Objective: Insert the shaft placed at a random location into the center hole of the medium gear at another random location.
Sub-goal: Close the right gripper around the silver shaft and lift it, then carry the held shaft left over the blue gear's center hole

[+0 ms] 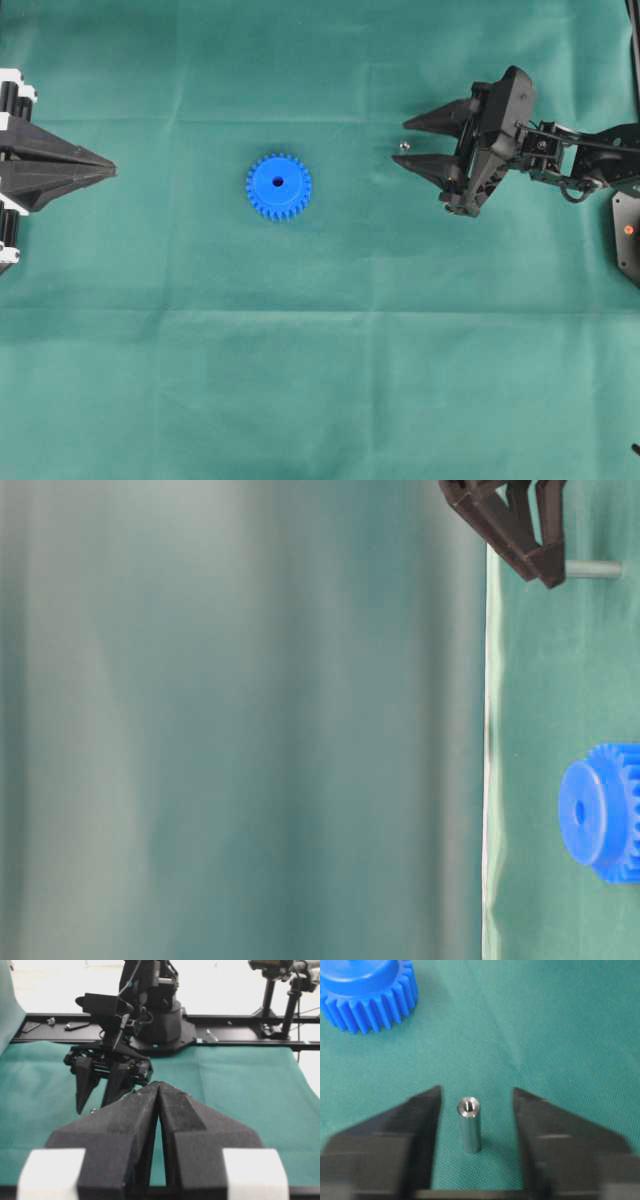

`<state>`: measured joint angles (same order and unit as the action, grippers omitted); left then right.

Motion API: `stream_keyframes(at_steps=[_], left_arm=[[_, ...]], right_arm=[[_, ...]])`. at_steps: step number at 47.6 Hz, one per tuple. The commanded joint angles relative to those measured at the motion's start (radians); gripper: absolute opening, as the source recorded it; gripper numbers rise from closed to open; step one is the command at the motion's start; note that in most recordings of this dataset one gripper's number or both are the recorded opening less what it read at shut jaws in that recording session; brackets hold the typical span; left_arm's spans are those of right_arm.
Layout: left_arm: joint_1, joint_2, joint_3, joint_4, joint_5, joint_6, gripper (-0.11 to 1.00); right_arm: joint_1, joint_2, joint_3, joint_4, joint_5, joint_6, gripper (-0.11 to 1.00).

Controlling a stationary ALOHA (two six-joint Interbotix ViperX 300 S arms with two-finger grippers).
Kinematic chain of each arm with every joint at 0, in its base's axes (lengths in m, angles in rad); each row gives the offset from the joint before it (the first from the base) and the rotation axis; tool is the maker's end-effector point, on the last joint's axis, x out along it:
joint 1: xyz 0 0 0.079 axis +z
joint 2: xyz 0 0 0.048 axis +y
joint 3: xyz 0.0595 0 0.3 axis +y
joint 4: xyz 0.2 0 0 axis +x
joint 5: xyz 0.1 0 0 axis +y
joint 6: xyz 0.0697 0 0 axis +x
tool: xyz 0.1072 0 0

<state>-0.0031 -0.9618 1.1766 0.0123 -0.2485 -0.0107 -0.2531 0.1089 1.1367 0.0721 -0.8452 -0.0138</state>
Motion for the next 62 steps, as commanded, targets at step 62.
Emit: stream_keyframes(at_steps=[62], left_arm=[[-0.002,0.008,-0.018,0.002,-0.002,-0.002,0.0]], right_arm=[[0.003,-0.328,-0.081,-0.034,0.37,-0.021,0.13]])
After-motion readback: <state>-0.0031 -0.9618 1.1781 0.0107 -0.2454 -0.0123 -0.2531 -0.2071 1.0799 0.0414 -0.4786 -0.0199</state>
